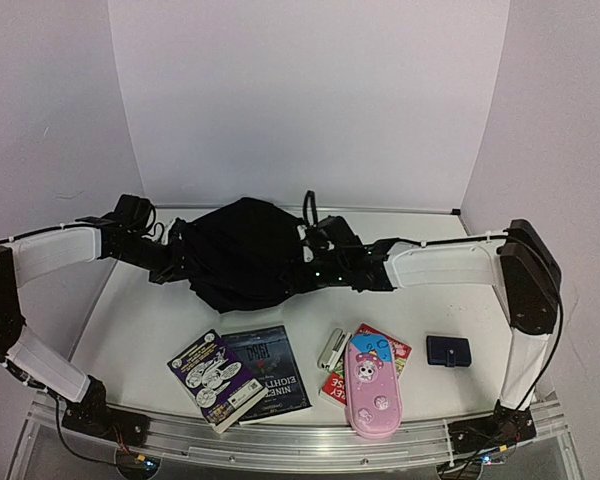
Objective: Pack the student bag
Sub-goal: Unzip the student bag at the center of the board.
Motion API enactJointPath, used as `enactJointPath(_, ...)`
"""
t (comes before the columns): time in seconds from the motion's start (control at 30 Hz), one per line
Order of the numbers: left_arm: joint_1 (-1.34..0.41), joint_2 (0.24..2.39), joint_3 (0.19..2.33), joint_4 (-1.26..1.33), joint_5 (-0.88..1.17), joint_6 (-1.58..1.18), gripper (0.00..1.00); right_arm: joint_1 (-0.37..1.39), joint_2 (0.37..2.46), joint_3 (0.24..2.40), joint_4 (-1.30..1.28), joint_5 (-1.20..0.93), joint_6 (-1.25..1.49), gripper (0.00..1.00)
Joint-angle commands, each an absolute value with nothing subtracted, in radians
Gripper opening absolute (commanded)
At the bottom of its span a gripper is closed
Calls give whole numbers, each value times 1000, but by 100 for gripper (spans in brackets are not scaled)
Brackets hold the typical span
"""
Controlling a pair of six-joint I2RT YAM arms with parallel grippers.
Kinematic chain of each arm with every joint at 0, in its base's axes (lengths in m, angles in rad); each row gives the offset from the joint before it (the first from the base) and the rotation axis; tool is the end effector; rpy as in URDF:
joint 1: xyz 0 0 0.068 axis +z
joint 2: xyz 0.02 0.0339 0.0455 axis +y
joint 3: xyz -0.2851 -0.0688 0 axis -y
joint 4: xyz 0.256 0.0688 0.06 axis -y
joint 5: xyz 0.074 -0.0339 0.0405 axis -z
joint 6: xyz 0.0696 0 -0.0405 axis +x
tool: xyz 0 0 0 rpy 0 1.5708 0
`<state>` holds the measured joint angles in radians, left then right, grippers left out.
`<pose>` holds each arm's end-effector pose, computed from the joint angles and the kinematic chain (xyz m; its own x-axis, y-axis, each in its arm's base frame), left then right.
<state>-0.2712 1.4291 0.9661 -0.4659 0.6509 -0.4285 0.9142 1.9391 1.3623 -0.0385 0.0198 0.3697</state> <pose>0.2903 -0.1245 0.2315 -0.9357 -0.0829 -0.3429 0.1911 0.6979 -0.6902 0.2985 0.3851 0.2073 -0.6111 -0.2011 -0.7656 -0.6019 0.7462 0.2844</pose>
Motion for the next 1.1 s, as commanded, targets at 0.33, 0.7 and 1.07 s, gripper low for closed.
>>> enactJointPath(0.33, -272, 1378, 959, -420, 787, -378, 0, 1058, 2105, 1669, 77, -118, 325, 68)
enactJointPath(0.7, -273, 1373, 935, -396, 796, -392, 0, 1059, 2222, 1751, 85, -126, 348, 58)
enactJointPath(1.07, -264, 1343, 913, -394, 647, -451, 0, 1056, 2184, 1731, 85, 104, 407, 0)
